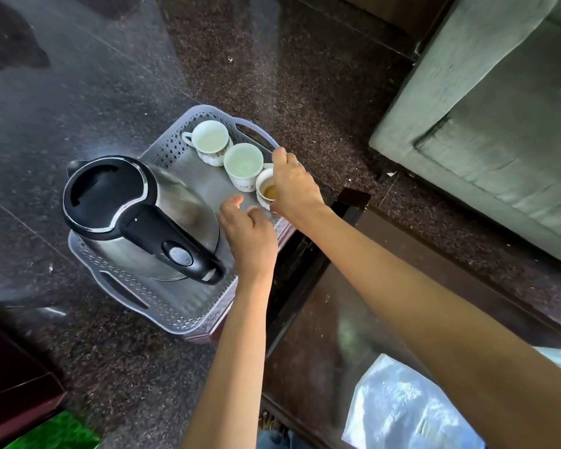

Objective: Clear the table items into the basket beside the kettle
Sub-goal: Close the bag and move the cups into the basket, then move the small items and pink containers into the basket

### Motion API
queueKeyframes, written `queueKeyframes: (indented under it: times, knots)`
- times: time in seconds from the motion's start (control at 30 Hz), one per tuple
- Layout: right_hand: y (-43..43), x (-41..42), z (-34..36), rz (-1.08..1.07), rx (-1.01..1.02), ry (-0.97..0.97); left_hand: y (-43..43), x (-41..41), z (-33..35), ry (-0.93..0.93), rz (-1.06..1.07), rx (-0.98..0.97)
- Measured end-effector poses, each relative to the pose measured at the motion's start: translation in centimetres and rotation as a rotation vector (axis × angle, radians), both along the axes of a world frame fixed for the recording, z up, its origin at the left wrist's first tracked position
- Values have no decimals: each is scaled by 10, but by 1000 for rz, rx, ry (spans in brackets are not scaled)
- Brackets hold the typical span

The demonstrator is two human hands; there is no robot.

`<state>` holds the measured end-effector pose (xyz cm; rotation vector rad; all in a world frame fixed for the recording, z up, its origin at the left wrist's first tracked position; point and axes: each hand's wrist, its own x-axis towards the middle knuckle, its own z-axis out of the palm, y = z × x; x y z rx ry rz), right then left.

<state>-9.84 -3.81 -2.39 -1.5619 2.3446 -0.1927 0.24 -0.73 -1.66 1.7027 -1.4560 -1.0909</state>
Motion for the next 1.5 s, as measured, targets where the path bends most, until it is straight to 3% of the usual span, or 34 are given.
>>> queueKeyframes:
  times: [0.23,0.4,0.57,0.77,1.4,1.5]
  knots:
    - [8,5,-3,12,-78,164,10,-3,5,5,-68,-2]
    - [39,0,13,-124,-296,-33,25,-5,17,-3,-119,-55]
    - [102,-13,23,-261,-433,-97,55,-15,22,-42,-249,-100]
    - [203,-17,20,-463,-384,-135,112,-28,25,-105,-520,-171]
    - [501,23,-29,-1009,-111,-151,353,-41,-4,-146,-1106,78]
    - [535,26,-42,-1182,-71,-247,379,-42,-12,-177,-1137,146]
